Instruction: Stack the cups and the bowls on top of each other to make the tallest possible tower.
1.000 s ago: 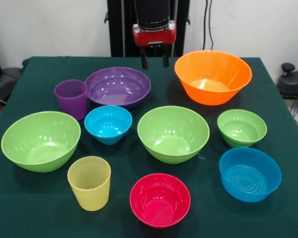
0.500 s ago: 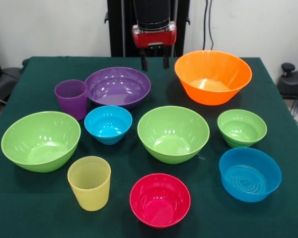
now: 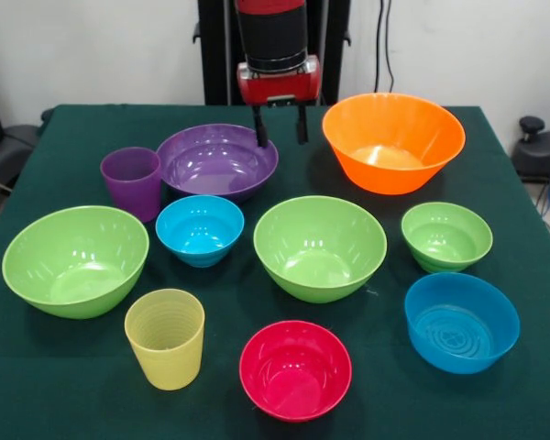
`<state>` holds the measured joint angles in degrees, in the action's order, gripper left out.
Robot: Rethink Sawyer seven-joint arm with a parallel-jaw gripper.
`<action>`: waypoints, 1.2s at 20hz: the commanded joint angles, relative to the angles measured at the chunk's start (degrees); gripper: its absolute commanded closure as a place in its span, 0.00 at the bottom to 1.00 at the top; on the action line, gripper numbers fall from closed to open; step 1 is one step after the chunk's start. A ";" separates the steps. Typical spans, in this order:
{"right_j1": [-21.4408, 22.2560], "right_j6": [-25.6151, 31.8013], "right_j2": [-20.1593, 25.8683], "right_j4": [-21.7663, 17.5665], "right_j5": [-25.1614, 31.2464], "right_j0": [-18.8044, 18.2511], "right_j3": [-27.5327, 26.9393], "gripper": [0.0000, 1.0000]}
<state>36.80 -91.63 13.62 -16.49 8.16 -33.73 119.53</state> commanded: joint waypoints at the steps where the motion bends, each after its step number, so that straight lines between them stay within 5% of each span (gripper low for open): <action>1: -3.44 2.59 6.18 -3.74 6.65 -1.88 -6.36 0.00; 13: -11.59 2.13 6.70 -8.15 2.18 -4.08 -10.39 0.00; 24: -14.49 -0.35 6.79 -10.52 -0.10 -3.61 -11.54 0.00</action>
<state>25.80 -91.63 15.60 -23.26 8.29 -38.15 113.86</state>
